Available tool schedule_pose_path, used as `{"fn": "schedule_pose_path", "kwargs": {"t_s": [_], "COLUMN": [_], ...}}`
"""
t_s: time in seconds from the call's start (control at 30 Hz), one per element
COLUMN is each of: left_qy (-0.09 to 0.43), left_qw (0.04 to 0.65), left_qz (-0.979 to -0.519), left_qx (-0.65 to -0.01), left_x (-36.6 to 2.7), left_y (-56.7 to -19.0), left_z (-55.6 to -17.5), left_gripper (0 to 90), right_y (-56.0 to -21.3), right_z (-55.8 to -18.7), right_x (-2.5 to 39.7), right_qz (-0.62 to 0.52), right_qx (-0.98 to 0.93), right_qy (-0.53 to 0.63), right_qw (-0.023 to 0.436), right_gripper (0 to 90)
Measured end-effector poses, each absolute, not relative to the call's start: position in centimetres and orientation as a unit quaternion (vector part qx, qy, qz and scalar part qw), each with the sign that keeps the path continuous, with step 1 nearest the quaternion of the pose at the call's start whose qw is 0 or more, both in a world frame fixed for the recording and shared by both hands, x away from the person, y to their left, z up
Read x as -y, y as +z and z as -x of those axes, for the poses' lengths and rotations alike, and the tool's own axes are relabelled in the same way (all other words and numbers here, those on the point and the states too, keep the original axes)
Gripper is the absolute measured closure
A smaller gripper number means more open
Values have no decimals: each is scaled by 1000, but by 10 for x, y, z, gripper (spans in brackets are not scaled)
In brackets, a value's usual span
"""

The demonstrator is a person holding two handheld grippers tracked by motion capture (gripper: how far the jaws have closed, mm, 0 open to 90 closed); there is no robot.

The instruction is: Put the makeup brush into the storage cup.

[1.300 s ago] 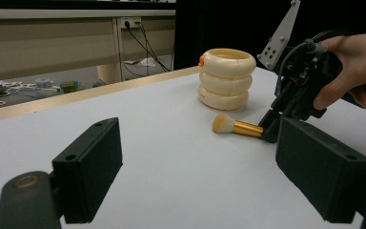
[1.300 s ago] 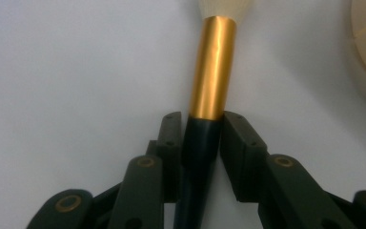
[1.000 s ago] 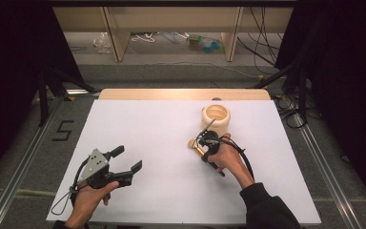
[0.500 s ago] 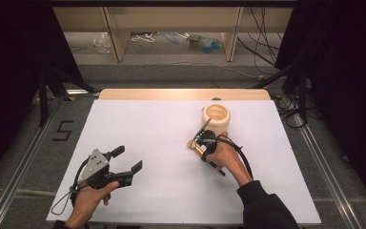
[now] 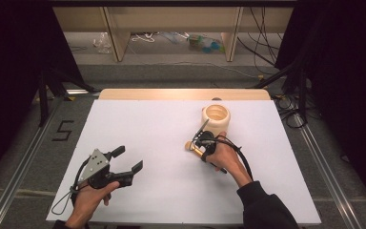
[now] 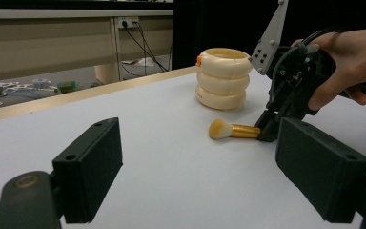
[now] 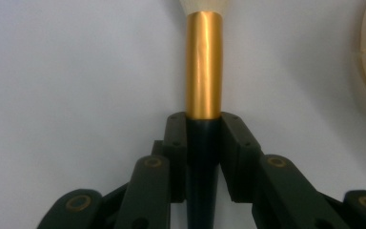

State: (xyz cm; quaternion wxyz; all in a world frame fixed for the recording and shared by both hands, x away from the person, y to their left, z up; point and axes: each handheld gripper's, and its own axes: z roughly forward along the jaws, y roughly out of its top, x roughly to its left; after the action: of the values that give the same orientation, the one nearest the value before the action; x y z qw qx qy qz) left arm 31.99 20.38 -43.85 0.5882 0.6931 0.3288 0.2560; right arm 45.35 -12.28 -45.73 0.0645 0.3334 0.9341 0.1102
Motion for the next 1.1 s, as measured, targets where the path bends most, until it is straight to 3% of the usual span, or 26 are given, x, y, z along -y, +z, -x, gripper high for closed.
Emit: {"fn": "schedule_pose_path", "kwargs": {"t_s": [0.3, 0.67, 1.1], "left_qy": [257, 257, 258], "left_qw": [587, 588, 588], "left_qz": [-695, -694, -694], "left_qx": [-327, -326, -326], "left_x": [-204, -204, -204], "left_y": [-438, -438, -438], "left_z": [-320, -320, -320], "left_gripper": [160, 160, 160], "right_y": [-447, -410, -397], "right_z": [-453, -452, -455], "right_x": [126, 138, 149], "right_qz": [-325, -326, -318], "right_qx": [-933, -904, -873], "right_qy": [143, 257, 342], "right_qw": [64, 104, 139], "right_gripper": [746, 745, 745]}}
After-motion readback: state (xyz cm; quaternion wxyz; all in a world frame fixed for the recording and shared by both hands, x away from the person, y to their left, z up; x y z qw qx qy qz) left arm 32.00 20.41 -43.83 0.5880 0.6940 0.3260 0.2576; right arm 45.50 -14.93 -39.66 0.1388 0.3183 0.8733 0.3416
